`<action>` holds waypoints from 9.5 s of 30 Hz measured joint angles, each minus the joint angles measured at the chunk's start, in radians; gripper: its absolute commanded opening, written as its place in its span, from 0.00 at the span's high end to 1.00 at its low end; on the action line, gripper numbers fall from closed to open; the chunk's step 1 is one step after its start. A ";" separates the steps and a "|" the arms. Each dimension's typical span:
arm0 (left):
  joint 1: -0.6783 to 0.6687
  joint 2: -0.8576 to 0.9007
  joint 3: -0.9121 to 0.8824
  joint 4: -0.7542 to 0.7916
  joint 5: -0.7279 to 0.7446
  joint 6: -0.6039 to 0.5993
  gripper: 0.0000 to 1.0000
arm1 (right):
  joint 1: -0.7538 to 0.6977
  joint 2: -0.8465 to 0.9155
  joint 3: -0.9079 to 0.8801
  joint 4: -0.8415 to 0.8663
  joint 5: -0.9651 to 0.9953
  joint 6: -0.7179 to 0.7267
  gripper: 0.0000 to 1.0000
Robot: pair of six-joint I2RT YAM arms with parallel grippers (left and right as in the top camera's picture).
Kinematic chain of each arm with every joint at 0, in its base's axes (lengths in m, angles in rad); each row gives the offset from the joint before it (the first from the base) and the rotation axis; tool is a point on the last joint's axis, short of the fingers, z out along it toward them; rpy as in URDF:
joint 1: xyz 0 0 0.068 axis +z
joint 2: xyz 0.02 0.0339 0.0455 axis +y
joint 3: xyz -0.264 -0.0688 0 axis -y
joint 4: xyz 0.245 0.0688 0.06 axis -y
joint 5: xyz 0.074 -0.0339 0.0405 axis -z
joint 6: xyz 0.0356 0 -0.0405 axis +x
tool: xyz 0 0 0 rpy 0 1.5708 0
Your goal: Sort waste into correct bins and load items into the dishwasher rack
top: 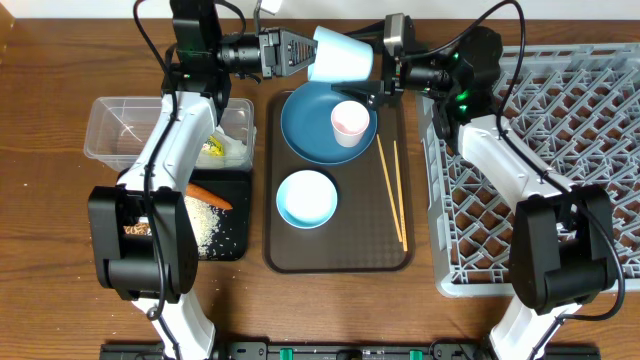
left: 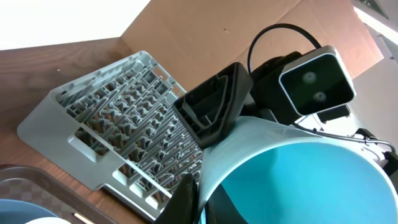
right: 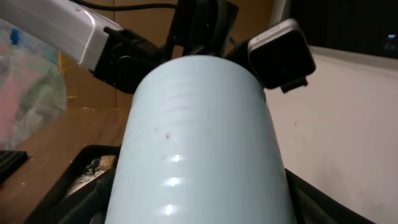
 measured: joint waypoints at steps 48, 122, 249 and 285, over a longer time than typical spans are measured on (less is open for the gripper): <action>0.000 0.000 0.000 -0.245 -0.114 0.240 0.85 | -0.126 0.002 0.034 0.067 0.001 0.229 0.63; 0.000 0.000 0.000 -0.275 -0.270 0.262 0.86 | -0.405 0.146 0.702 -2.206 1.192 -0.090 0.79; 0.000 0.000 0.000 -0.313 -0.325 0.263 0.83 | -0.340 0.204 0.527 -2.017 1.194 -0.159 0.60; -0.050 0.000 0.000 -0.553 -0.591 0.295 0.81 | -0.340 0.181 0.697 -1.942 1.089 -0.181 0.20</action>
